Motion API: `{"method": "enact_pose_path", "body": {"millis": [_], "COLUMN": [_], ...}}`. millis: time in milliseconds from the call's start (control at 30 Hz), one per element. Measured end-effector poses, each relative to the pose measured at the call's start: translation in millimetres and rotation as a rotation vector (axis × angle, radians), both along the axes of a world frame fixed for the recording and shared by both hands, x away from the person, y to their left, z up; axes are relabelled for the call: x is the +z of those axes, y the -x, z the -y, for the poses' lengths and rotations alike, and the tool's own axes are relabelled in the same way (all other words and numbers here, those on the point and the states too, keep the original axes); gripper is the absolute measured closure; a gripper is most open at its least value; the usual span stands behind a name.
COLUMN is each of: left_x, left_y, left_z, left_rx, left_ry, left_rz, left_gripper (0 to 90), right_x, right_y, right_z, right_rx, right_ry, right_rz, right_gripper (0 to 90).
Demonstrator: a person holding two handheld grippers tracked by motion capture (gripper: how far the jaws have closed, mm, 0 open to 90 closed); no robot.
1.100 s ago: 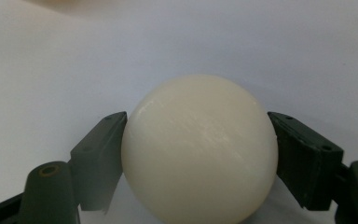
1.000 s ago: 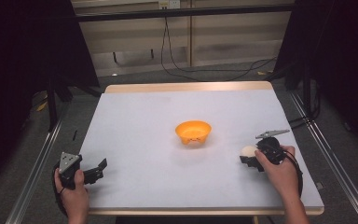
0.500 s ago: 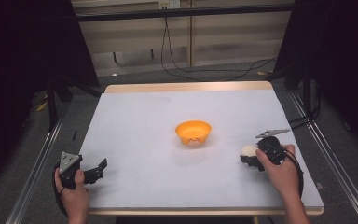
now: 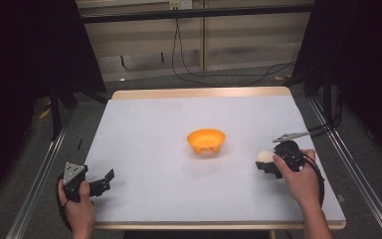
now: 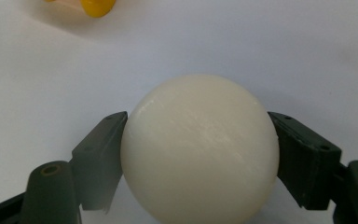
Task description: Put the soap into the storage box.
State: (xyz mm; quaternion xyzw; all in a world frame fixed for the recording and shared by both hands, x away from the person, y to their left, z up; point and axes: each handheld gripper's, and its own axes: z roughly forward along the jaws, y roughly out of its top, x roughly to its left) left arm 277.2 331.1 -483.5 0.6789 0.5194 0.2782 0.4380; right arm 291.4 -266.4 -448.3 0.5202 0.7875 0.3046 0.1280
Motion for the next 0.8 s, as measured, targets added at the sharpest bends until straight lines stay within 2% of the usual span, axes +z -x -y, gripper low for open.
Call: {"method": "enact_pose_path", "body": {"millis": [800], "left_x": [0.1], "left_y": [0.3], "left_z": [-0.8], "left_rx": [-0.001], "left_ry": [0.007], "left_rz": [0.001], "left_gripper": [0.0], "right_x": [20.7], "right_y": [-14.7], "right_z": [-16.9], "right_rx": [0.048], "right_ry": [0.01], "right_rz": [0.019], "right_gripper": [24.1]}}
